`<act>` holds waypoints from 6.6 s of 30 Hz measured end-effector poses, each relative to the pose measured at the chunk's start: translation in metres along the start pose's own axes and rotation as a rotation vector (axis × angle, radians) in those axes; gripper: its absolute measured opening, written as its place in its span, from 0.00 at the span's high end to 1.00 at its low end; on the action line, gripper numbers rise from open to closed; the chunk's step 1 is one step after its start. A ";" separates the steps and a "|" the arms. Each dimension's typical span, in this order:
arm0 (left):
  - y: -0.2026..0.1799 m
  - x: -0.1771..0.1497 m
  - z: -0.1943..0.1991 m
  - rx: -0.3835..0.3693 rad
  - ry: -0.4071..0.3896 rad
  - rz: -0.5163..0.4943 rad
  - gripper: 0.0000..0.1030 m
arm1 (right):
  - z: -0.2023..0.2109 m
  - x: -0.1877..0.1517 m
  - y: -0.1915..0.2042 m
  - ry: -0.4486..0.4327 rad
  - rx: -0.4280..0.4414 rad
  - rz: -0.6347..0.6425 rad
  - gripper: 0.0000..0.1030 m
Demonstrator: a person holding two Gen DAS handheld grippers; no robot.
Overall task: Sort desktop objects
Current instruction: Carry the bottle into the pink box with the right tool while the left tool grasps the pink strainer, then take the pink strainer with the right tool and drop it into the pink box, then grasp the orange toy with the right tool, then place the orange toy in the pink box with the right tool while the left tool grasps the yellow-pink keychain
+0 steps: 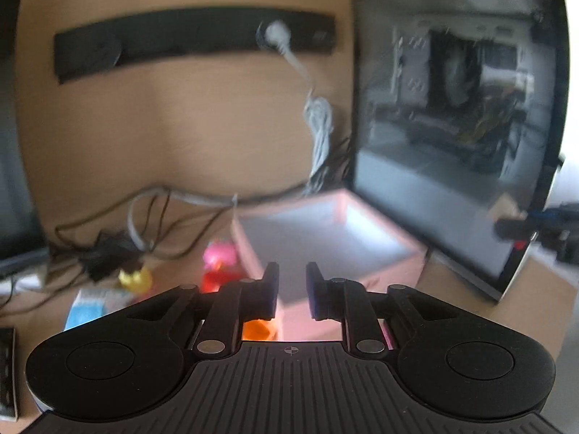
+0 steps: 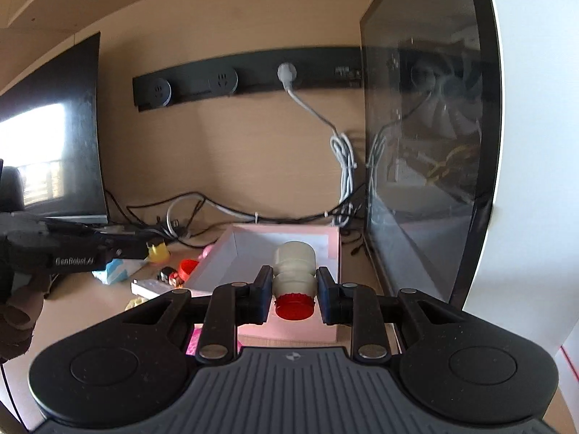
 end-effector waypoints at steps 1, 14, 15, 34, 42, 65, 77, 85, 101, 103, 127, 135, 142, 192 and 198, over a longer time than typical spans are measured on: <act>0.003 -0.013 0.000 0.002 0.034 0.007 0.59 | -0.003 -0.004 -0.003 0.009 0.003 -0.005 0.76; -0.033 -0.089 0.044 -0.118 0.250 0.017 0.05 | -0.060 0.043 0.023 -0.066 0.043 -0.055 0.71; -0.031 -0.088 0.043 -0.105 0.246 0.018 0.03 | -0.074 0.047 0.027 -0.067 0.031 -0.042 0.60; -0.005 -0.141 0.047 -0.048 0.359 0.105 0.02 | -0.093 -0.123 0.099 0.434 0.153 0.114 0.09; 0.005 -0.142 0.050 -0.019 0.338 0.112 0.01 | -0.074 -0.096 0.104 0.367 0.164 0.179 0.20; 0.063 -0.121 0.020 0.077 0.230 0.143 0.00 | -0.176 0.015 0.062 0.025 -0.023 0.146 0.15; 0.087 -0.135 0.033 0.135 0.241 0.119 0.00 | -0.200 -0.072 0.202 0.262 0.257 0.232 0.46; 0.089 -0.134 0.042 0.153 0.218 0.052 0.00 | -0.188 -0.097 0.219 0.376 0.391 0.111 0.27; 0.089 -0.108 -0.055 0.204 0.173 0.077 0.09 | -0.091 -0.102 0.103 0.258 0.195 0.125 0.35; 0.091 -0.111 -0.059 0.201 0.185 0.079 0.34 | -0.094 -0.107 0.097 0.272 0.191 0.098 0.35; 0.126 -0.119 0.064 0.272 0.130 -0.071 0.07 | -0.148 -0.132 0.224 0.067 0.196 0.678 0.61; 0.128 -0.127 0.067 0.242 0.151 -0.034 0.06 | -0.151 -0.137 0.223 0.116 0.201 0.689 0.97; 0.132 -0.129 0.052 0.244 0.167 -0.009 0.06 | -0.095 -0.104 0.189 0.085 0.232 0.532 0.97; 0.106 -0.135 0.030 0.125 0.202 0.133 0.03 | -0.023 -0.094 0.091 -0.010 0.054 0.429 0.30; 0.078 -0.132 0.023 -0.002 0.206 0.155 0.03 | -0.030 -0.104 0.081 0.069 0.099 0.252 0.23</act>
Point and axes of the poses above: each gripper's, at about its wrist camera, not at the fingertips, and z roughly against the way its jaws point, y to its left, x to its top, the point moved 9 cm from there along -z, roughly the way its jaws point, and after that the axes turned 12 degrees about -y, right-handed, at the moved point
